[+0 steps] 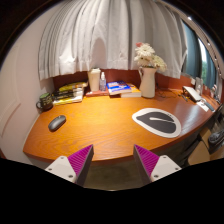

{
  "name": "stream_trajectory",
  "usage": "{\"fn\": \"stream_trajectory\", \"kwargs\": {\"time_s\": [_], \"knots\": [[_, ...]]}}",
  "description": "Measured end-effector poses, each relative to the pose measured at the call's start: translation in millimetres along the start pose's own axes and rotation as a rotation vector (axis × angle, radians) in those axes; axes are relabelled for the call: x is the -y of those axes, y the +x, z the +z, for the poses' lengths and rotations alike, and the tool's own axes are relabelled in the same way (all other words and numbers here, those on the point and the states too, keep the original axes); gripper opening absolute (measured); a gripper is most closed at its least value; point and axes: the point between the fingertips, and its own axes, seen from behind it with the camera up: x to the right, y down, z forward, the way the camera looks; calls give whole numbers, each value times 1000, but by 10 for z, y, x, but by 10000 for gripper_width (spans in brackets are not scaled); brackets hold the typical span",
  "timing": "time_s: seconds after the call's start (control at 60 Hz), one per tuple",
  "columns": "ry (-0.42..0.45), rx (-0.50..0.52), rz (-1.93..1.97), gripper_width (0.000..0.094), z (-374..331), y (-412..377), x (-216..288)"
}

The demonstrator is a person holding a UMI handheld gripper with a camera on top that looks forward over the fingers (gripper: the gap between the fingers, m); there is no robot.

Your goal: Arrange mouse

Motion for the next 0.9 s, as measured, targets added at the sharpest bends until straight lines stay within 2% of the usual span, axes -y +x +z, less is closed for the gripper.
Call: {"fn": "stream_trajectory", "kwargs": {"time_s": [0.2, 0.367, 0.6, 0.9], "knots": [[-59, 144, -61, 808, 406, -1325, -188], [-85, 216, -105, 811, 727, -2121, -138], [-102, 240, -95, 810, 1296, -2780, 89], [-120, 199, -135, 765, 1811, -3037, 392]]}}
